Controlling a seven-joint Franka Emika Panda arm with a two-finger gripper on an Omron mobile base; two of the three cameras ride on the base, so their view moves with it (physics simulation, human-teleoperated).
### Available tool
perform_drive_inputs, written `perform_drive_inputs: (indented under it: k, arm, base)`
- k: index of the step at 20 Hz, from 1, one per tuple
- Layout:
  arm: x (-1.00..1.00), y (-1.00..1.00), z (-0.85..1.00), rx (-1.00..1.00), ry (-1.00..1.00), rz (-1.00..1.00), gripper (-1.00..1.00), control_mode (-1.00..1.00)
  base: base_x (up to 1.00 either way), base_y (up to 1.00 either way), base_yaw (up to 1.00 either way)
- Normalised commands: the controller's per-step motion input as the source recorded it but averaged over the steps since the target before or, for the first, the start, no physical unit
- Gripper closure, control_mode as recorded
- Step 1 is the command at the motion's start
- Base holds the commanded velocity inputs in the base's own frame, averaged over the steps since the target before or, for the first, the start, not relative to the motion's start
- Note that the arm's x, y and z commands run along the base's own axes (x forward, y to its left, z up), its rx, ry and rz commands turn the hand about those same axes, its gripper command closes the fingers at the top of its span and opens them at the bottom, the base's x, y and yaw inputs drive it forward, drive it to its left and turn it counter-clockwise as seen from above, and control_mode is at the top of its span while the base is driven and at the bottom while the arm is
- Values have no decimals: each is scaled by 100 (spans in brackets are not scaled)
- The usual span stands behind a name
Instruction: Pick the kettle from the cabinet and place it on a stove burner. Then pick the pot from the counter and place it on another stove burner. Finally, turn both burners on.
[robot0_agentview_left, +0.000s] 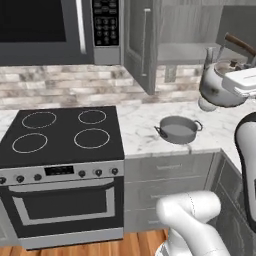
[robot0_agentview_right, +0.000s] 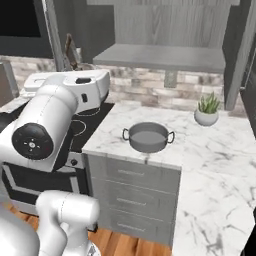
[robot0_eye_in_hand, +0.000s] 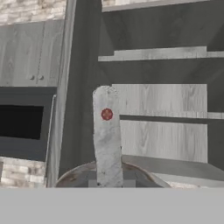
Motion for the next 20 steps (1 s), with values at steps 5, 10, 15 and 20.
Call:
perform_drive_inputs:
  k: [5,10,15,20]
  arm:
    - [0,0,0,0,0,0,100,100]
    - [0,0,0,0,0,0,100,100]
    - [0,0,0,0,0,0,100,100]
    - [0,0,0,0,0,0,100,100]
  base:
    - [-37,76,20]
    - [-32,77,21]
    - [-22,72,20]
    - [32,59,4]
